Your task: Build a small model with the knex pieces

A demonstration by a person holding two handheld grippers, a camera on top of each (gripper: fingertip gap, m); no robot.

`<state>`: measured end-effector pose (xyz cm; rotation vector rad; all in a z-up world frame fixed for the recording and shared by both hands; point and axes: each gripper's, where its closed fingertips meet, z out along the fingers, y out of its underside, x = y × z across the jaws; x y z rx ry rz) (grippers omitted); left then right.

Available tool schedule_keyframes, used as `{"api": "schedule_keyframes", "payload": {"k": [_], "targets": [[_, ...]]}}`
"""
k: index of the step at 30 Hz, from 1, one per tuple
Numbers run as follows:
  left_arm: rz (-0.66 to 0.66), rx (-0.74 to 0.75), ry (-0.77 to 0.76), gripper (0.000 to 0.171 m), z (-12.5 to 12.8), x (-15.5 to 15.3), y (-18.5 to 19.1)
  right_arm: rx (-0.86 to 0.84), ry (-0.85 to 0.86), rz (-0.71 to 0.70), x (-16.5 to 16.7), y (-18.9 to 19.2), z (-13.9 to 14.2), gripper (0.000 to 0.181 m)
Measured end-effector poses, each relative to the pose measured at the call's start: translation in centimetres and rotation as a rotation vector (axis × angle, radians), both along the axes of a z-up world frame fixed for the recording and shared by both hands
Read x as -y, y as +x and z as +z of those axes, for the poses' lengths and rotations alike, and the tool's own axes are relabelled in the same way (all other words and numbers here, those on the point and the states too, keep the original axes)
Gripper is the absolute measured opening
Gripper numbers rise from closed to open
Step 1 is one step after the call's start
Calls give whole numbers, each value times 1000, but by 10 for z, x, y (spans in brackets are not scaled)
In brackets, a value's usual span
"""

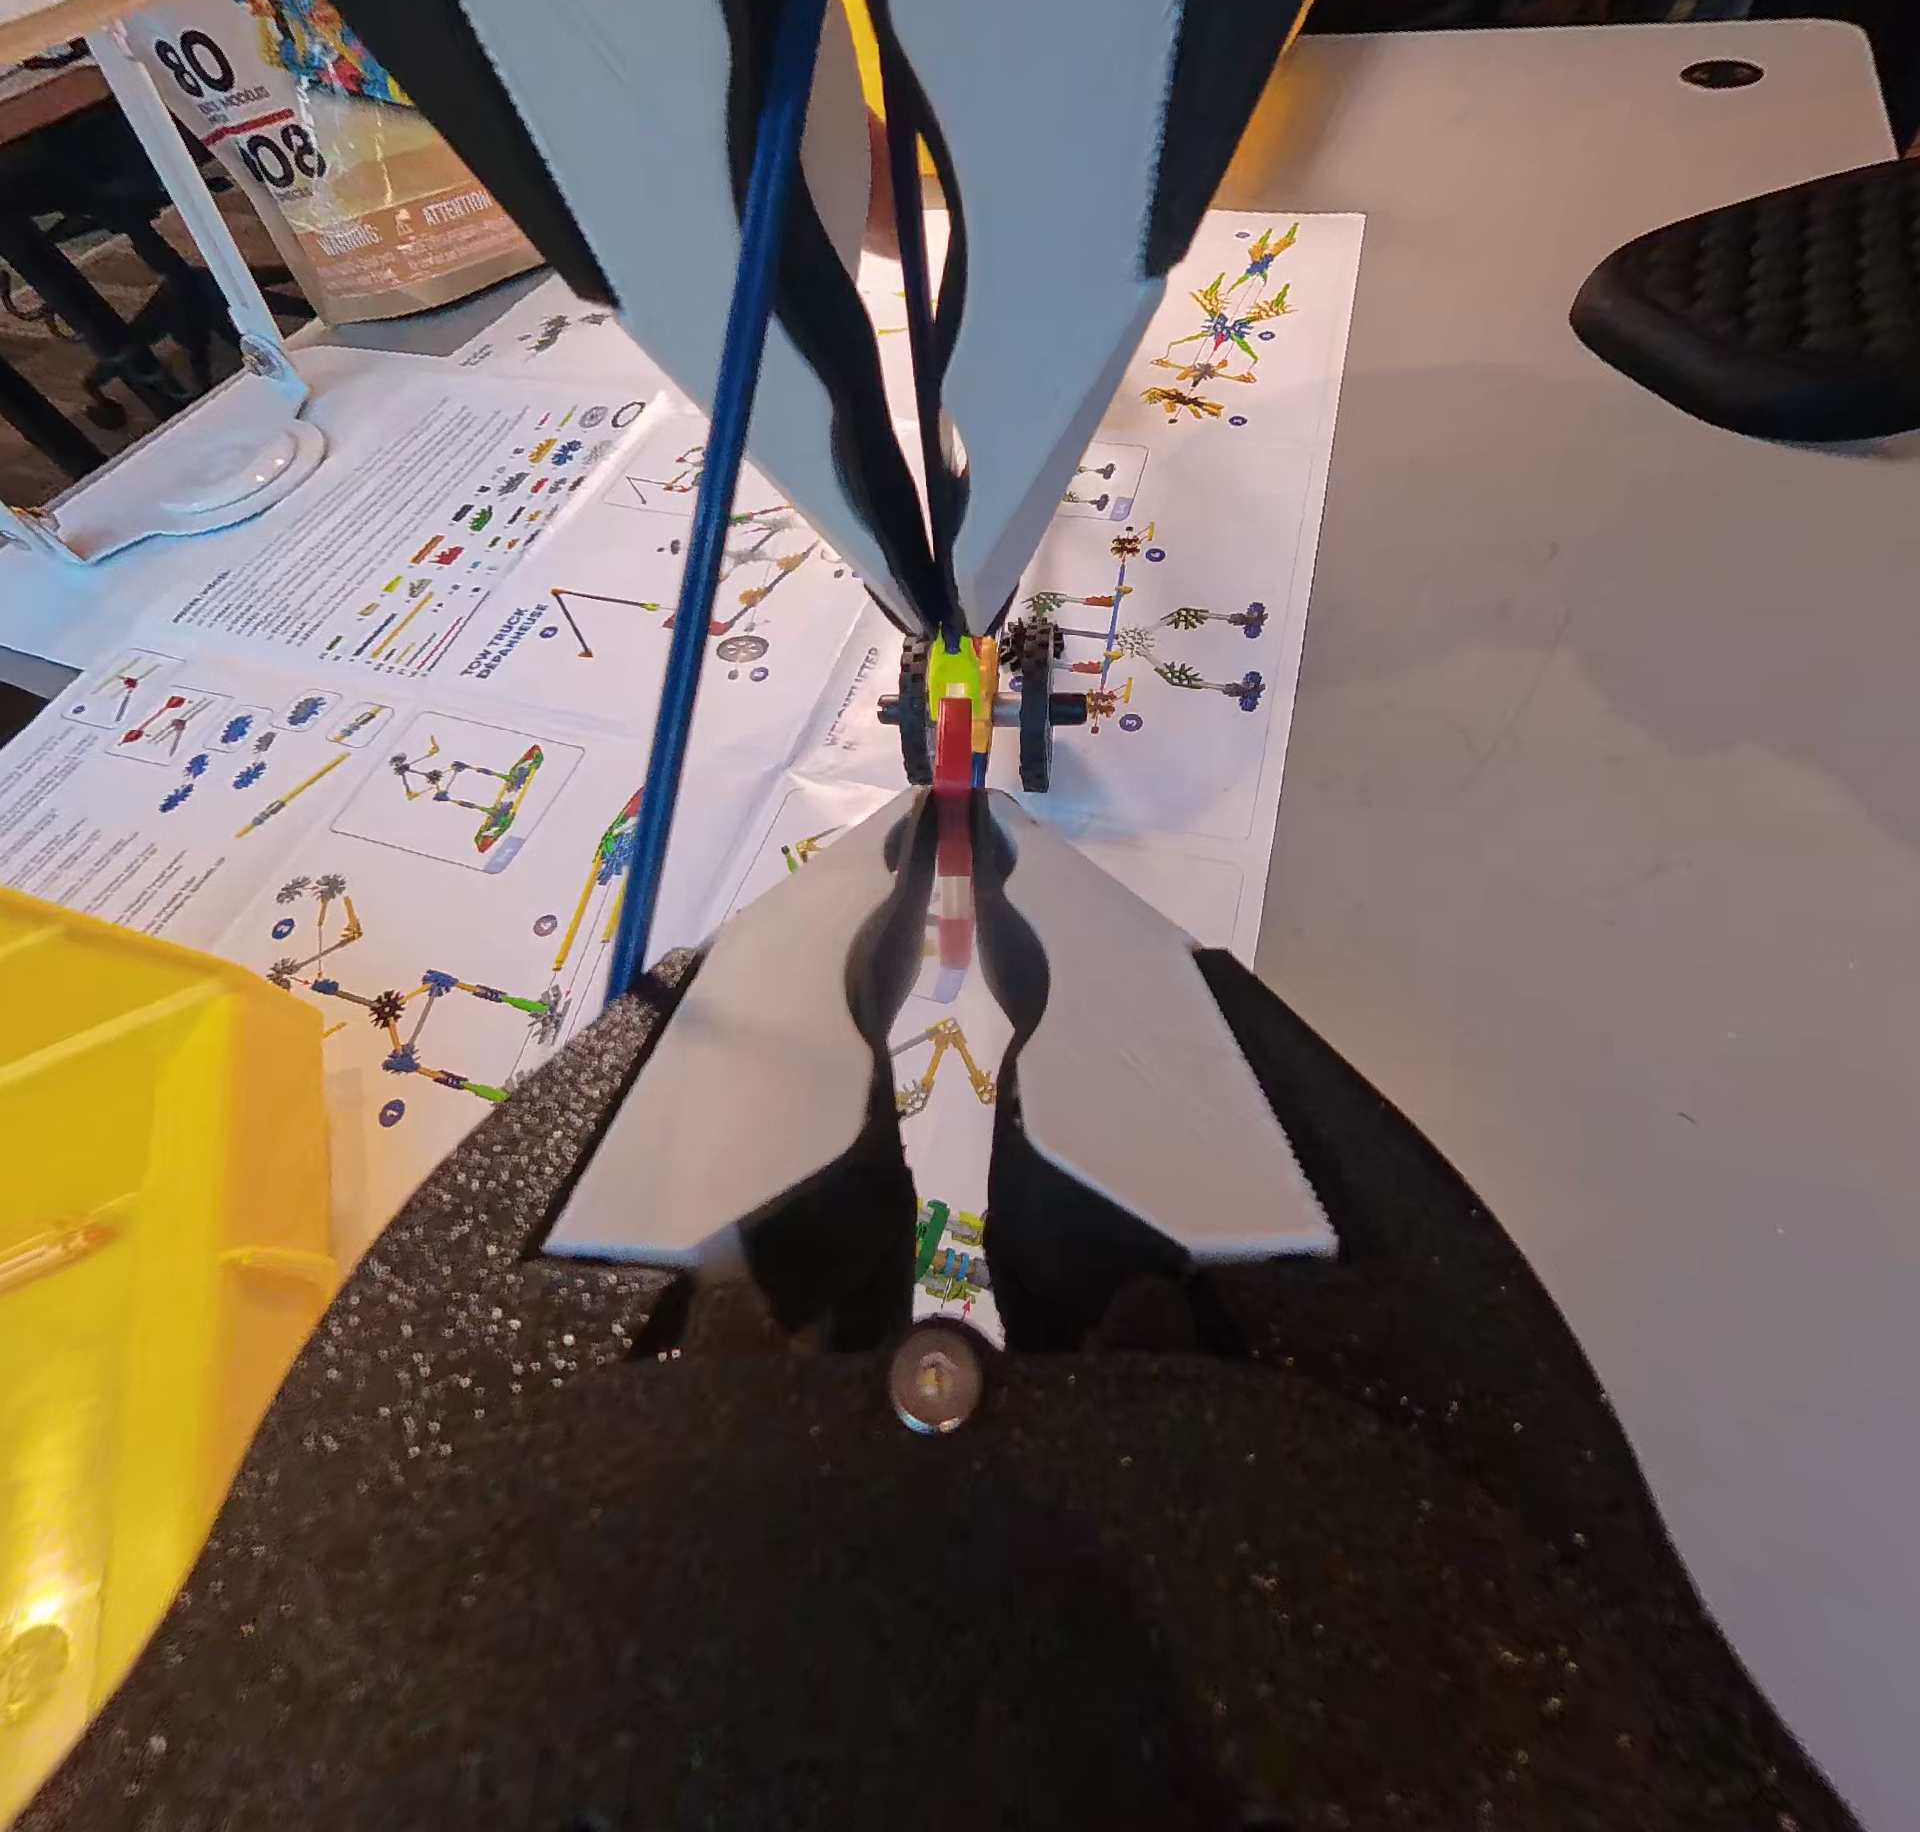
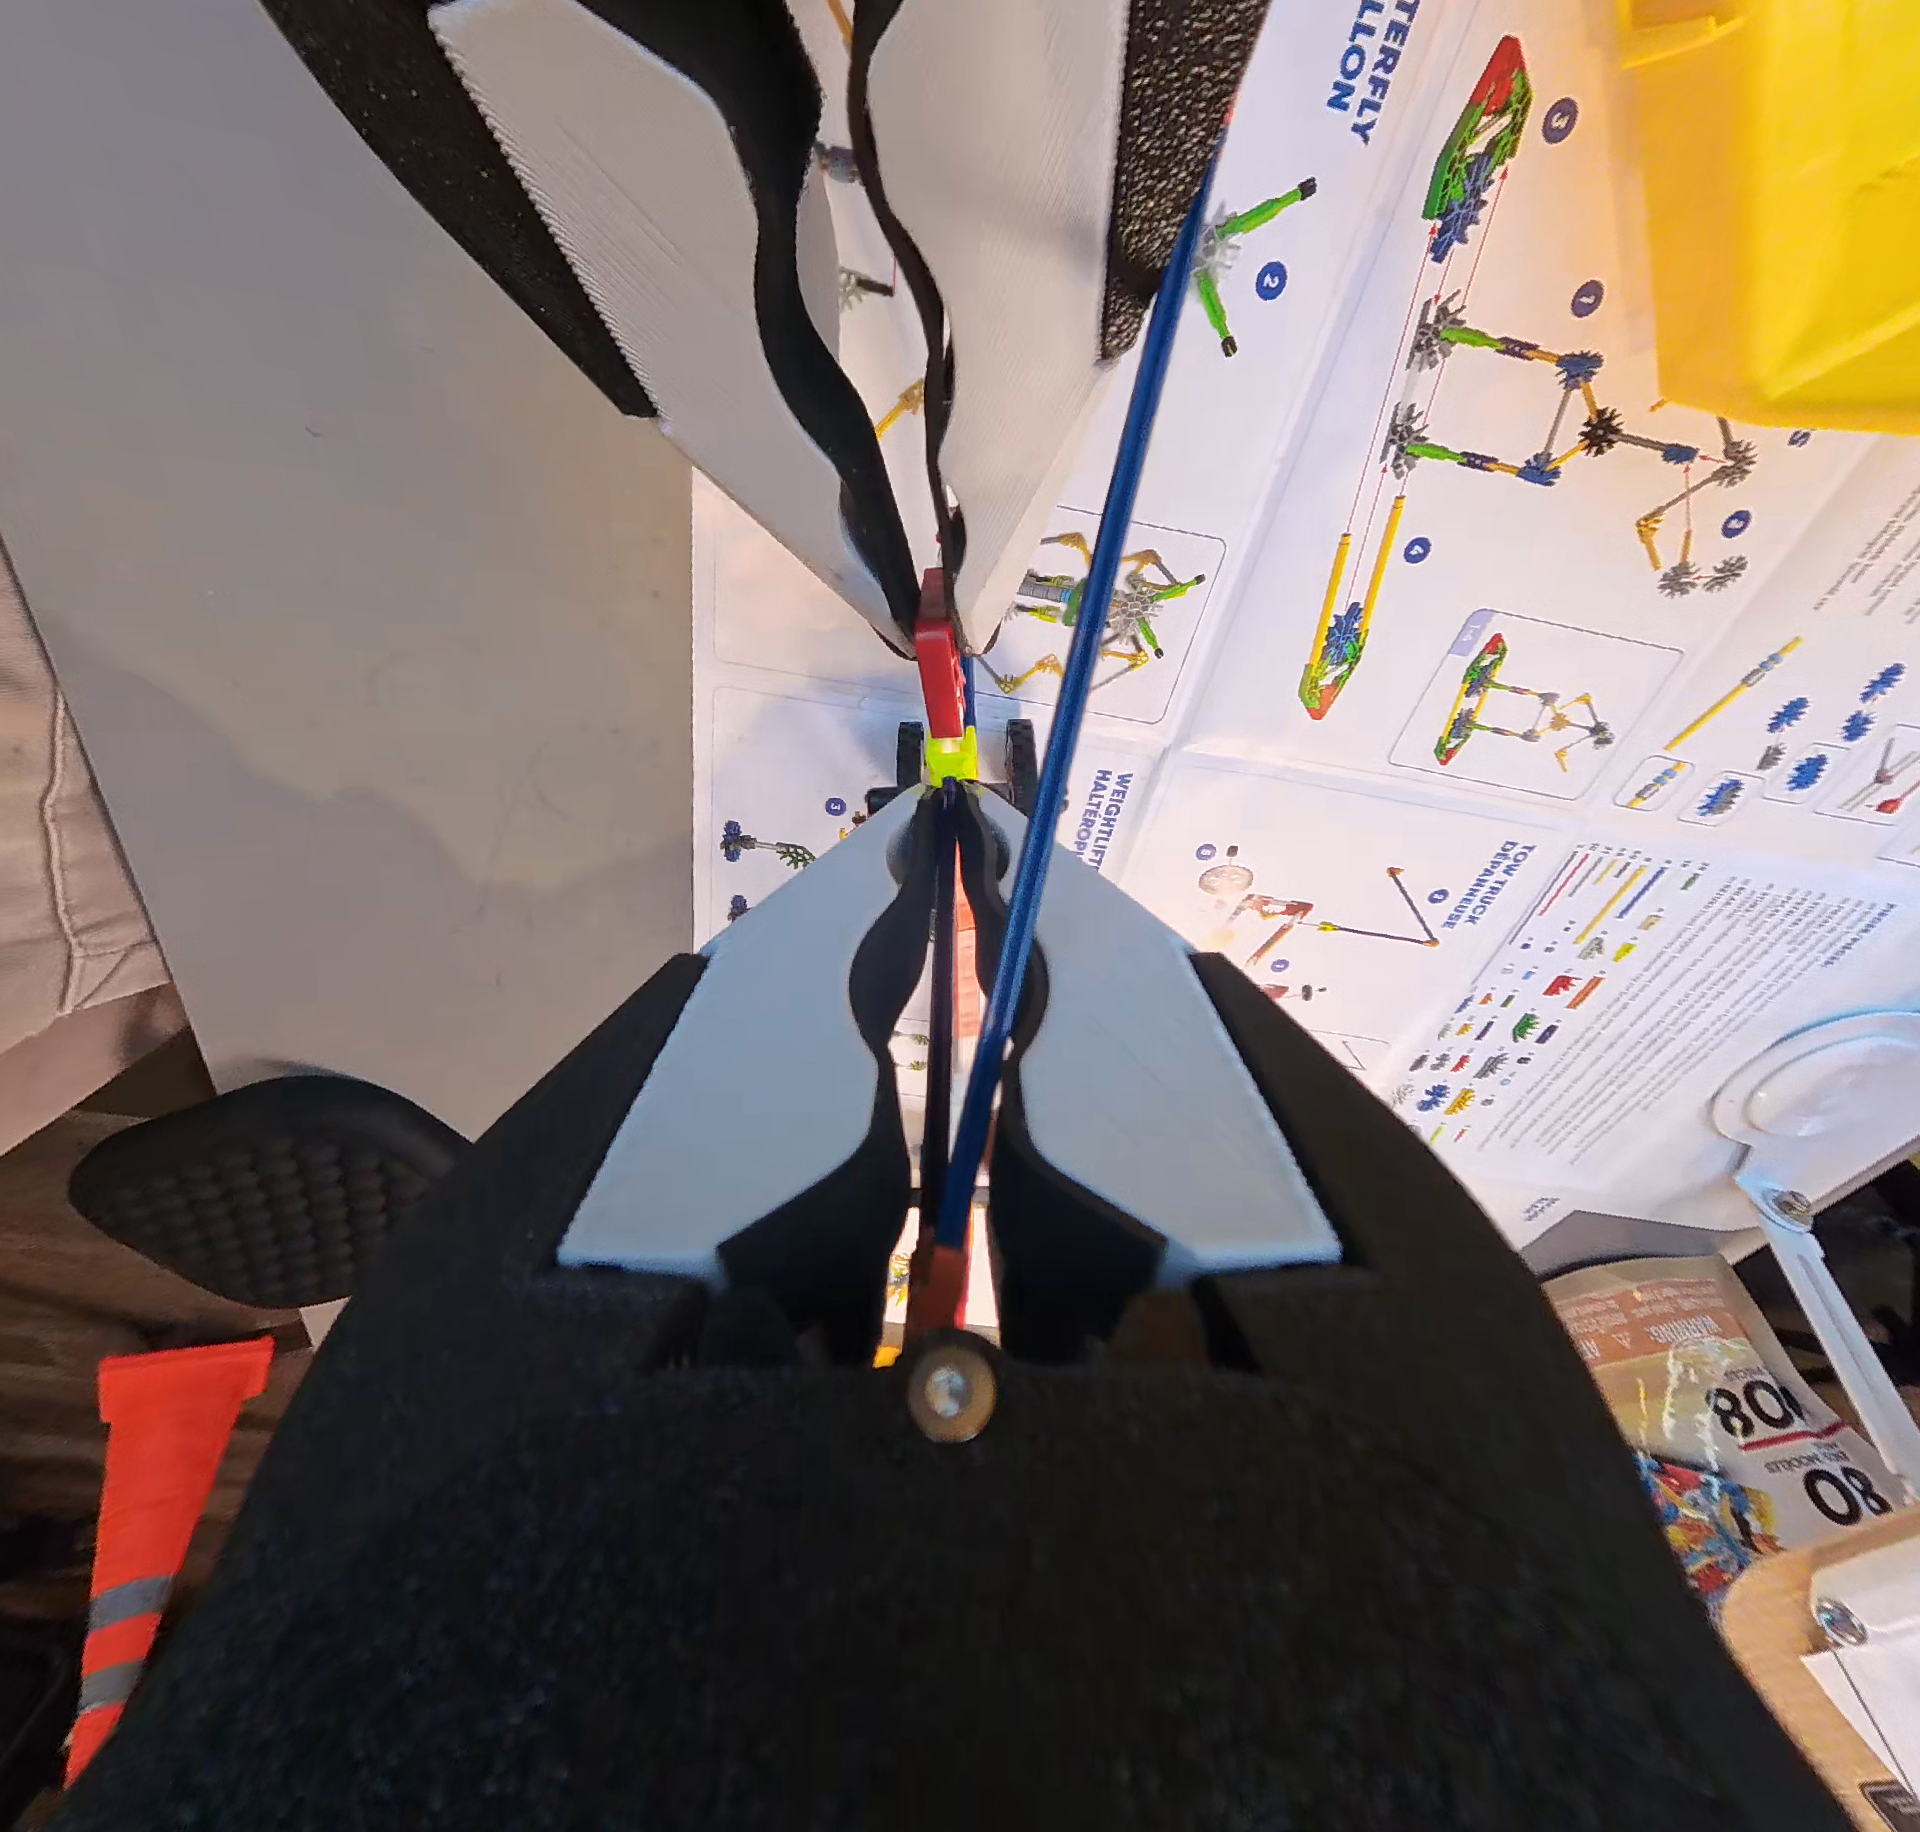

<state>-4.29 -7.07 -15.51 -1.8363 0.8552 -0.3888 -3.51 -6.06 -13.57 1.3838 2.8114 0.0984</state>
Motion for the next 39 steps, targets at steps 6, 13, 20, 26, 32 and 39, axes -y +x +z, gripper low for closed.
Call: {"api": "schedule_keyframes", "payload": {"k": [6,13,20,26,32,39], "targets": [[10,10,-21,0,0,-1,0,-7,18,-11,-1,-1,-2,0],[2,15,-37,1,0,-1,-1,-44,29,-12,-3,-6,-4,0],[-11,-19,13,1,2,-1,1,32,-30,-16,0,-2,-2,0],[-20,-22,16,0,2,2,3,19,-9,-6,5,1,-3,0],[-13,42,-32,0,3,1,1,-48,-7,-30,4,0,-3,0],[-6,90,-76,0,4,2,-4,-233,133,-23,4,-6,-5,0]]}}
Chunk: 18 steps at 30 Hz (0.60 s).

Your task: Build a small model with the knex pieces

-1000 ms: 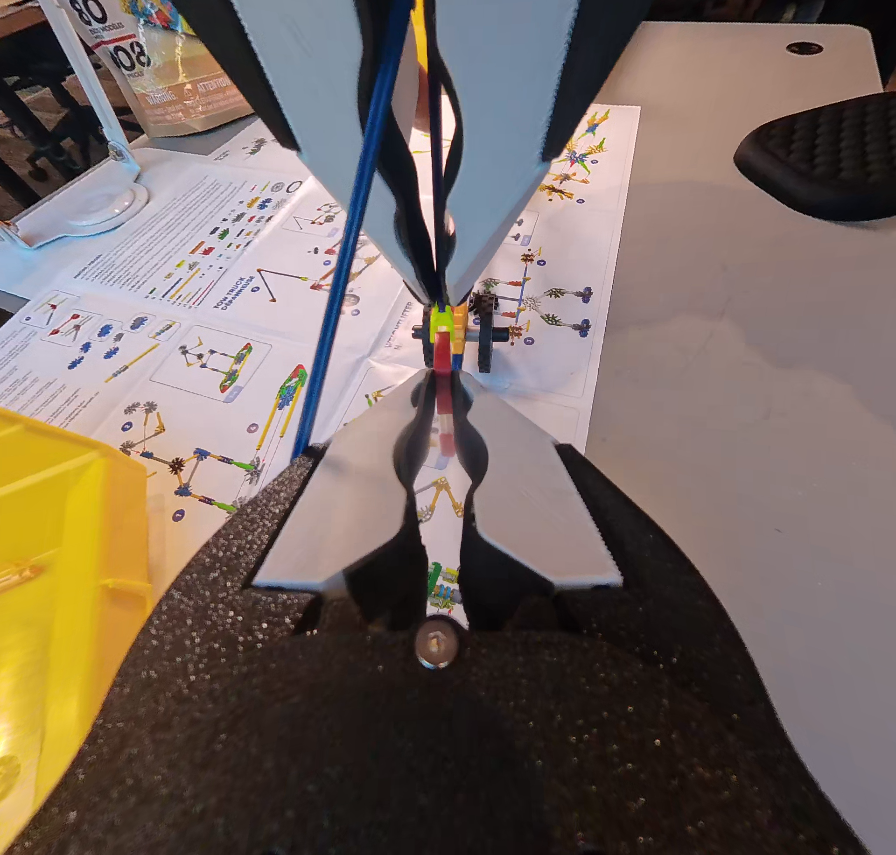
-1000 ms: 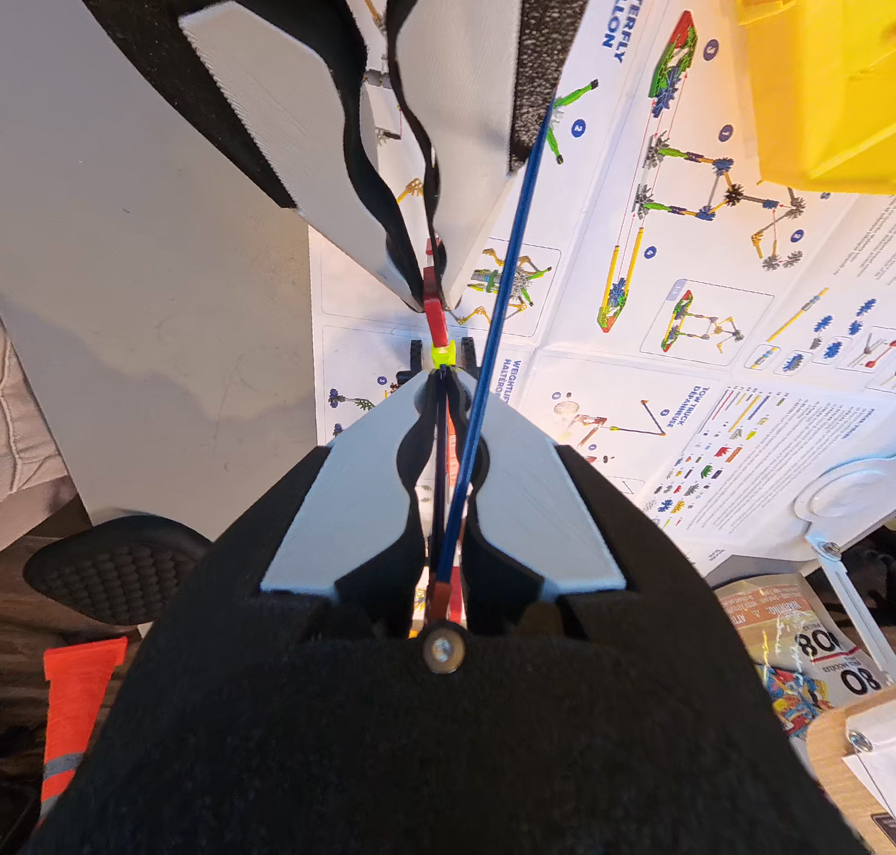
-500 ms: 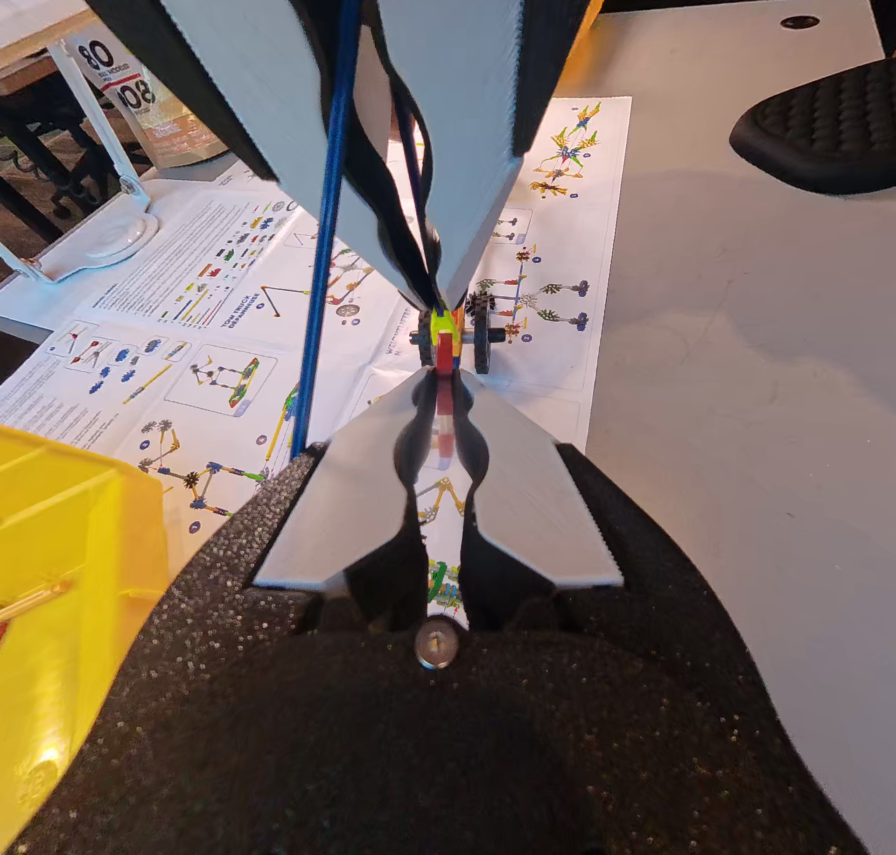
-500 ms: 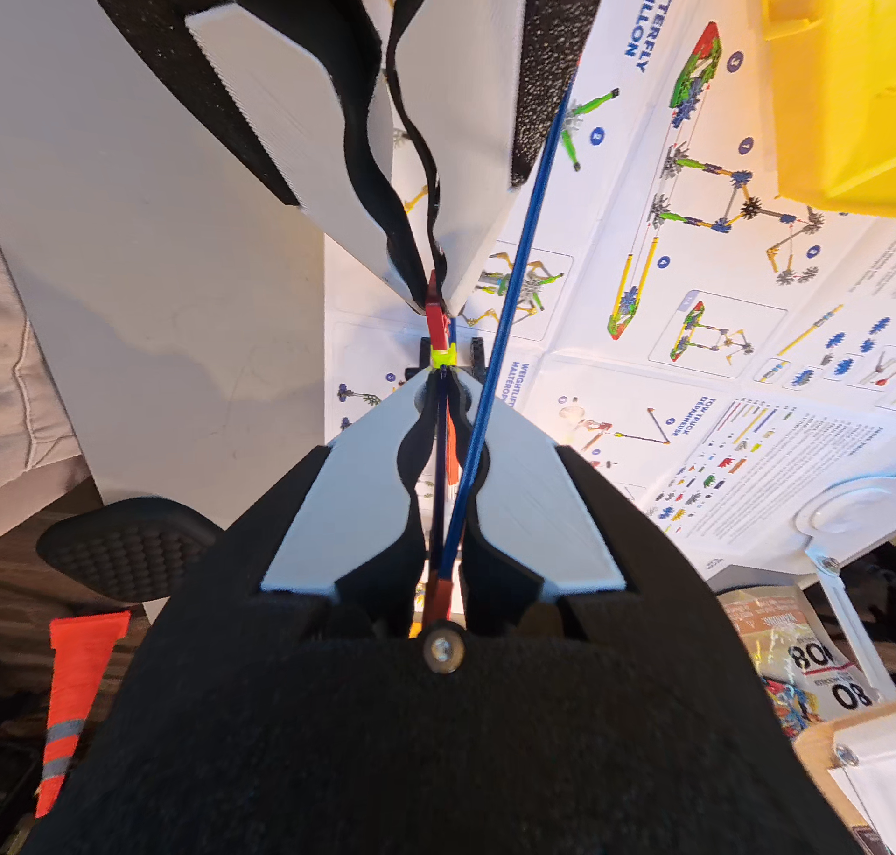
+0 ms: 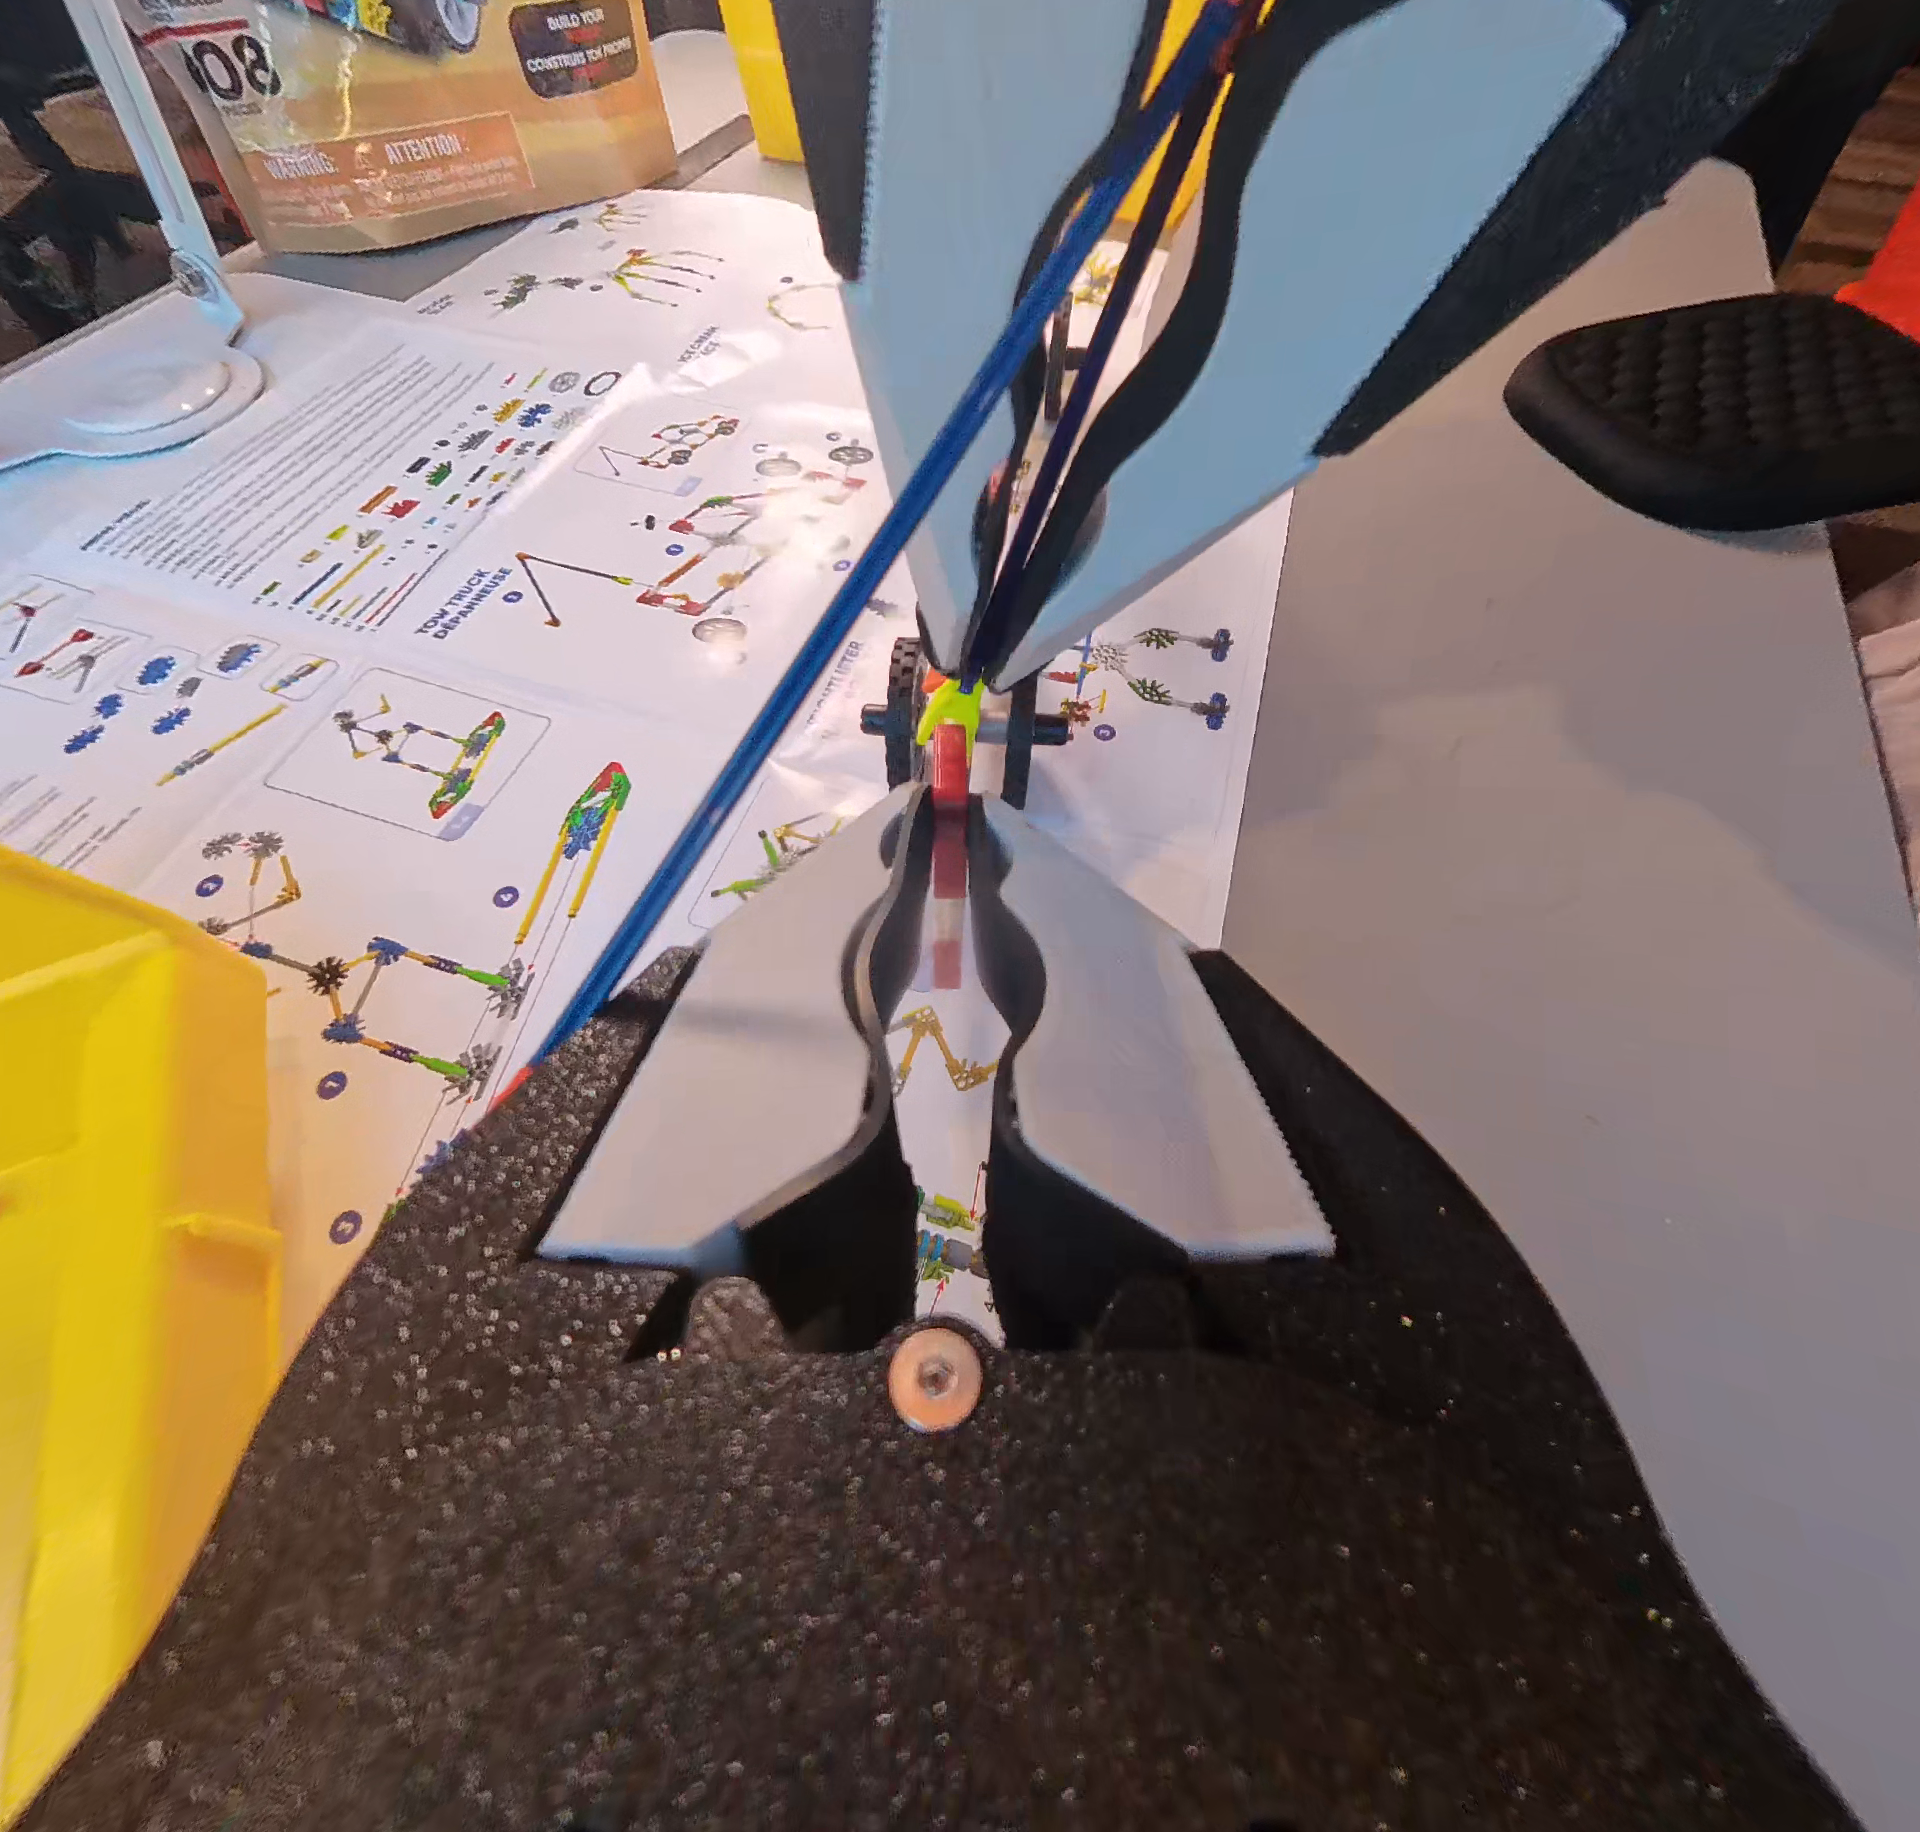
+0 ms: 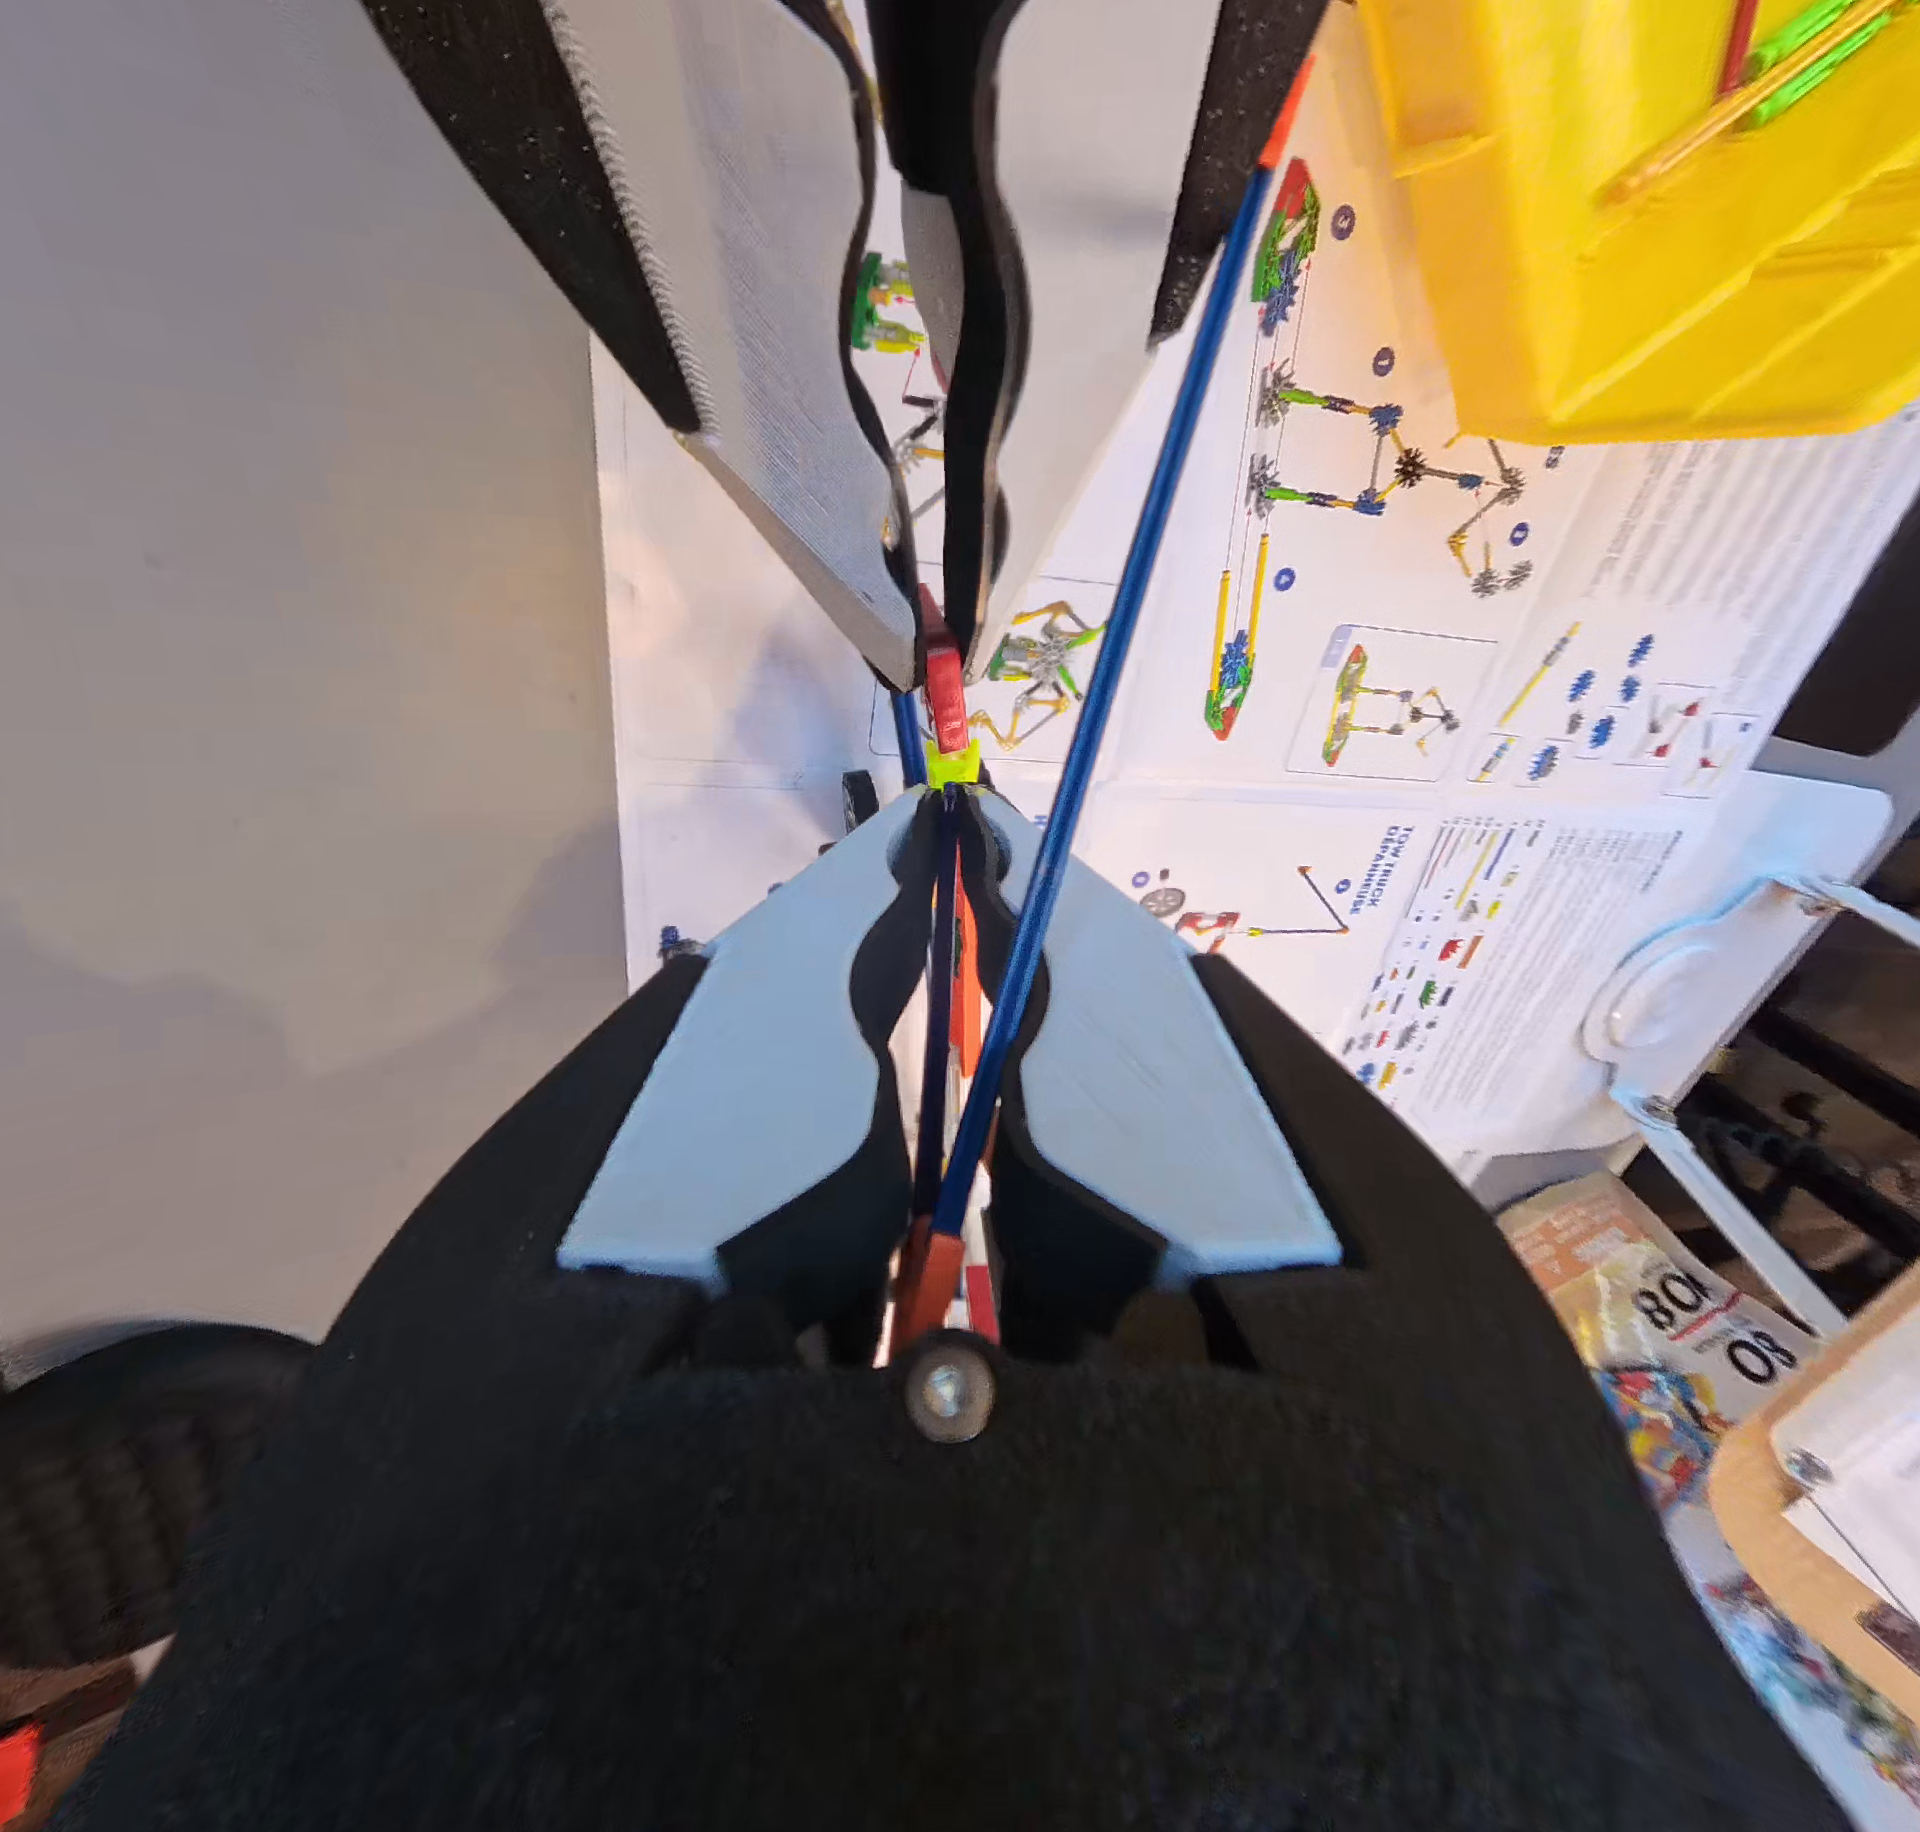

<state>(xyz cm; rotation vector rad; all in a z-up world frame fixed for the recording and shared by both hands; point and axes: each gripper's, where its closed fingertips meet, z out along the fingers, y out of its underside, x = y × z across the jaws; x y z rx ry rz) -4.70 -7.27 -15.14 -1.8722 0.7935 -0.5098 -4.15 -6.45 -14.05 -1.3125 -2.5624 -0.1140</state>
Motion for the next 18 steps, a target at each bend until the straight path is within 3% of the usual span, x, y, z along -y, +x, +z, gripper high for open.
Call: {"api": "schedule_keyframes", "payload": {"k": [3,12,14,18], "targets": [[-10,2,-6,0,0,1,2,-23,53,25,2,2,-1,0],[-24,-84,63,0,-1,6,13,256,-238,44,5,13,-3,0],[-12,-75,53,0,-2,5,10,262,-211,48,4,9,-5,0],[-4,-12,12,0,0,6,3,117,-64,17,5,4,-5,0]]}}
